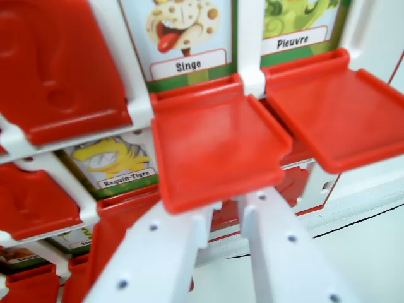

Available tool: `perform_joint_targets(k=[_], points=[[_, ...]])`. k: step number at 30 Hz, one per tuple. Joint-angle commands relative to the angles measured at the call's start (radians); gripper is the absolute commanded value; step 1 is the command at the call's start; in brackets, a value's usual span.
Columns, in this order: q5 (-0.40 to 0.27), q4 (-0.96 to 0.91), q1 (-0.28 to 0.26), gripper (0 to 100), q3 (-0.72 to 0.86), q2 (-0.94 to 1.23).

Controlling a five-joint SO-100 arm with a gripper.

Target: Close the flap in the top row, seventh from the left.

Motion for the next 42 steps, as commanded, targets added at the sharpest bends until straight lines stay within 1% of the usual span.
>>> perform_joint_targets(k=[1,15,19,27,33,38,42], points=[[0.005,-0.029,-0.014,0,-0.138,0.023],[-0.011,-0.077,-0.046,0,-0.285,-0.043],[-0.023,-0.140,-0.046,0,-0.291,-0.060],[-0.035,-0.173,-0.054,0,-0.311,-0.063],[-0.032,-0.166,-0.071,0,-0.318,-0.008],[-0.040,-0.161,-0.084,0,-0.278,0.086],[-0.008,-0.120,-0.086,0,-0.222,0.178]])
